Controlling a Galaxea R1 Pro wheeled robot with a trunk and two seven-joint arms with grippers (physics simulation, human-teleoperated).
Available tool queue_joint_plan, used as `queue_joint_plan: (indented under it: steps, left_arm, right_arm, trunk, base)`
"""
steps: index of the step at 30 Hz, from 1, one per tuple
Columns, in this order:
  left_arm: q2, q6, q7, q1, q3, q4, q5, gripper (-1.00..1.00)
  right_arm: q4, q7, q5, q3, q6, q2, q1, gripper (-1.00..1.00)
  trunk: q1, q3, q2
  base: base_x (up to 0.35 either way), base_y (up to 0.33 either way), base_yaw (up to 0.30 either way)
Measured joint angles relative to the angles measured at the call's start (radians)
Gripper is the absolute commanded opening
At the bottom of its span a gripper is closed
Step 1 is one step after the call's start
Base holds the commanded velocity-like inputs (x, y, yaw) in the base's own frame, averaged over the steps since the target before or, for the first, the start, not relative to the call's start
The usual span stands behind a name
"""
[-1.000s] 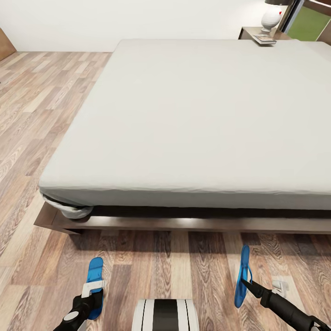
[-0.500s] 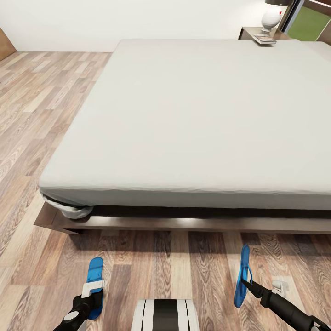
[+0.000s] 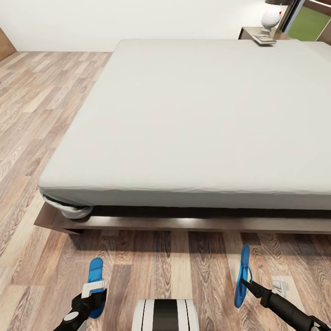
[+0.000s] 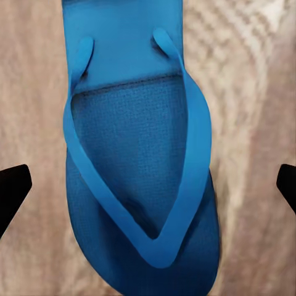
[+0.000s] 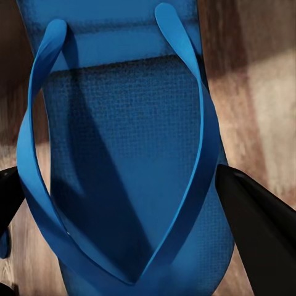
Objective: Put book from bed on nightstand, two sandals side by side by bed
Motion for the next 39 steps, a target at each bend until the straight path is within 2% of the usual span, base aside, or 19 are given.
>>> queue_joint_plan:
  steps: [11, 21, 28, 31, 33, 35, 36, 37, 38, 39]
  left_arm:
    - [0.000, 0.001, 0.000, 0.000, 0.000, 0.000, 0.000, 1.00]
    - [0.000, 0.002, 0.000, 0.000, 0.000, 0.000, 0.000, 1.00]
    - [0.000, 0.001, -0.004, 0.000, 0.001, 0.000, 0.000, 1.00]
    - [0.003, 0.002, -0.027, 0.000, 0.003, -0.002, 0.001, 1.00]
    - [0.008, 0.003, -0.070, 0.000, 0.004, -0.004, -0.001, 1.00]
    - [0.017, 0.005, -0.157, 0.000, 0.006, -0.018, 0.004, 1.00]
    - [0.031, 0.007, -0.213, 0.000, 0.012, -0.028, 0.014, 1.00]
    - [0.059, 0.017, -0.301, 0.000, 0.034, -0.040, 0.047, 1.00]
    - [0.084, 0.030, -0.363, 0.000, 0.055, -0.044, 0.079, 1.00]
    - [0.125, 0.055, -0.454, 0.000, 0.084, -0.048, 0.131, 1.00]
  right_arm:
    - [0.000, 0.000, 0.000, 0.000, 0.000, 0.000, 0.000, -1.00]
    - [0.000, 0.000, -0.001, -0.001, 0.000, 0.000, 0.000, -1.00]
    - [0.000, 0.000, 0.000, 0.000, 0.000, 0.000, 0.000, -1.00]
    - [0.000, 0.000, 0.000, 0.000, 0.000, 0.000, 0.000, -1.00]
    - [0.000, 0.000, 0.000, 0.000, 0.000, 0.000, 0.000, -1.00]
    - [0.000, 0.000, 0.000, 0.000, 0.000, 0.000, 0.000, -1.00]
    - [0.000, 0.000, 0.000, 0.000, 0.000, 0.000, 0.000, -1.00]
    - [0.000, 0.000, 0.000, 0.000, 0.000, 0.000, 0.000, -1.00]
    - [0.000, 0.000, 0.000, 0.000, 0.000, 0.000, 0.000, -1.00]
    - [0.000, 0.000, 0.000, 0.000, 0.000, 0.000, 0.000, -1.00]
  trunk:
    - [0.000, 0.000, 0.000]
    - [-0.005, 0.039, 0.002]
    - [-0.004, 0.039, 0.002]
    - [-0.004, 0.039, 0.002]
    - [-0.004, 0.039, 0.002]
    - [-0.004, 0.039, 0.002]
    - [-0.005, 0.039, 0.002]
    - [-0.005, 0.039, 0.002]
    - [-0.005, 0.039, 0.002]
    - [-0.005, 0.039, 0.002]
  base:
    - [0.000, 0.000, 0.000]
    - [0.000, 0.000, 0.000]
    - [0.000, 0.000, 0.000]
    - [0.000, 0.000, 0.000]
    - [0.000, 0.000, 0.000]
    - [0.000, 0.000, 0.000]
    - [0.000, 0.000, 0.000]
    - [0.000, 0.000, 0.000]
    - [0.000, 0.000, 0.000]
    - [0.000, 0.000, 0.000]
